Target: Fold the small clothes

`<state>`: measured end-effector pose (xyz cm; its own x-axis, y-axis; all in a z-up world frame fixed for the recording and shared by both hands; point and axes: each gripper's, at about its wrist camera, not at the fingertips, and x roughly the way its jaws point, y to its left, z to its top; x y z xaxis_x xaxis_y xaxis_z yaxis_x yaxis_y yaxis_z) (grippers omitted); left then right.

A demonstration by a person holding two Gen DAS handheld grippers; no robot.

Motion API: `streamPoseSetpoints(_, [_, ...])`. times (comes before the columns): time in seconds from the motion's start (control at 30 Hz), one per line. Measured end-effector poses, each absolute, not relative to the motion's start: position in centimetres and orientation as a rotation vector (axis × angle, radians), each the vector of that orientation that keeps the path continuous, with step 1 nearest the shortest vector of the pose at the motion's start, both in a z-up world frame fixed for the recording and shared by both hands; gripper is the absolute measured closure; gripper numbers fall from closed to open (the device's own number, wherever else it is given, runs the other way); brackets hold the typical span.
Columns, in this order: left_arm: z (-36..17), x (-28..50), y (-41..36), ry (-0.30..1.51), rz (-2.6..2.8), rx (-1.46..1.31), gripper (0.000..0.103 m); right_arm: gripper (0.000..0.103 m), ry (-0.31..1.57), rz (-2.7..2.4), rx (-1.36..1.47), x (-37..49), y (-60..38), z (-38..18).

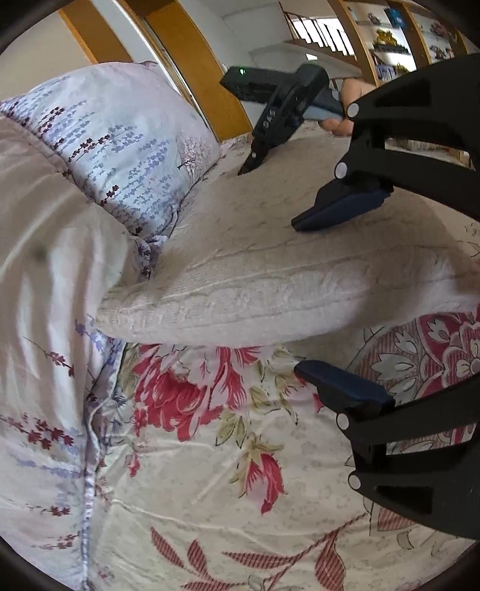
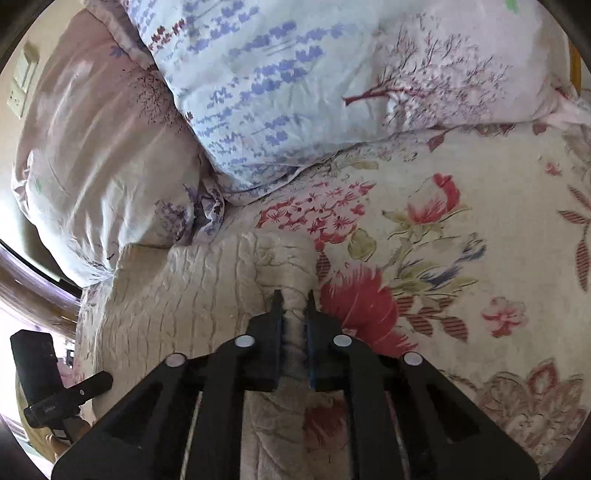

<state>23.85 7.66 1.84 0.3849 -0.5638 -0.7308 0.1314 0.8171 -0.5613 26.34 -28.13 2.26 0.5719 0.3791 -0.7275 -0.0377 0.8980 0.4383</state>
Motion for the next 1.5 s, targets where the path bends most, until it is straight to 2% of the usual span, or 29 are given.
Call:
streamPoseSetpoints(0.07, [2.3, 23.3, 7.9, 1.083, -0.461, -0.439, 0.033, 0.08, 0.916, 0.239, 0.37, 25.3, -28.2, 3.3])
streamPoseSetpoints(0.13, [2.9, 22.4, 8.5, 1.066, -0.463, -0.423, 0.033, 0.065, 0.866, 0.241, 0.337, 23.2, -28.3, 4.7])
streamPoseSetpoints(0.17, [3.0, 22.0, 8.7, 1.058, -0.464, -0.418, 0.033, 0.063, 0.844, 0.252, 0.328, 22.4, -28.2, 5.2])
streamPoseSetpoints(0.3, [3.7, 19.8, 9.4, 1.037, -0.477, -0.389, 0.033, 0.062, 0.754, 0.385, 0.286, 17.4, -26.7, 7.4])
streamPoseSetpoints(0.43, [3.7, 18.2, 8.9, 1.037, -0.474, -0.311, 0.033, 0.061, 0.774, 0.459, 0.217, 14.7, -25.0, 8.3])
streamPoseSetpoints(0.47, [3.6, 18.0, 8.5, 1.037, -0.462, -0.282, 0.033, 0.06, 0.792, 0.46, 0.195, 14.6, -24.5, 8.0])
streamPoseSetpoints(0.5, [3.4, 17.9, 8.2, 1.037, -0.448, -0.255, 0.033, 0.051, 0.813, 0.442, 0.175, 14.7, -24.1, 7.7])
streamPoseSetpoints(0.53, [3.1, 17.8, 8.0, 1.037, -0.431, -0.227, 0.031, 0.047, 0.839, 0.405, 0.154, 15.1, -23.9, 7.1])
streamPoseSetpoints(0.6, [2.5, 18.0, 7.5, 1.039, -0.412, -0.201, 0.031, 0.046, 0.897, 0.338, 0.127, 15.9, -23.6, 5.3])
streamPoseSetpoints(0.8, [2.6, 18.0, 7.1, 1.017, -0.373, -0.178, 0.028, 0.042, 0.826, 0.249, 0.06, 14.8, -22.4, 5.6])
streamPoseSetpoints(0.87, [3.6, 16.6, 7.1, 0.957, -0.356, -0.136, 0.028, 0.033, 0.794, 0.226, 0.073, 13.7, -22.8, 6.3])
streamPoseSetpoints(0.9, [4.2, 15.7, 7.1, 0.912, -0.33, -0.099, 0.027, 0.016, 0.778, 0.199, 0.075, 13.1, -23.1, 6.7])
streamPoseSetpoints(0.93, [4.5, 15.1, 7.1, 0.883, -0.309, -0.075, 0.021, 0.01, 0.76, 0.174, 0.078, 12.5, -23.3, 6.9])
streamPoseSetpoints(0.97, [4.9, 14.3, 7.1, 0.852, -0.29, -0.056, 0.013, 0.01, 0.728, 0.163, 0.088, 11.7, -23.7, 7.3])
streamPoseSetpoints(1.03, [5.4, 12.8, 7.3, 0.797, -0.247, -0.033, 0.005, 0.006, 0.692, 0.155, 0.101, 10.5, -24.1, 7.7])
streamPoseSetpoints(1.07, [5.5, 12.1, 7.3, 0.779, -0.235, -0.028, 0.003, 0.004, 0.677, 0.144, 0.105, 9.9, -24.3, 7.8])
streamPoseSetpoints(1.2, [5.5, 10.4, 7.3, 0.778, -0.215, -0.03, 0.002, 0.001, 0.651, 0.079, 0.07, 8.3, -24.1, 7.8])
streamPoseSetpoints(1.33, [4.7, 10.0, 6.7, 0.852, -0.205, -0.042, 0.002, 0.001, 0.687, -0.019, -0.019, 7.7, -23.2, 6.9])
streamPoseSetpoints(1.5, [3.7, 9.4, 4.7, 0.884, -0.162, 0.04, 0.002, 0.001, 0.741, 0.027, 0.045, 7.2, -23.1, 5.6])
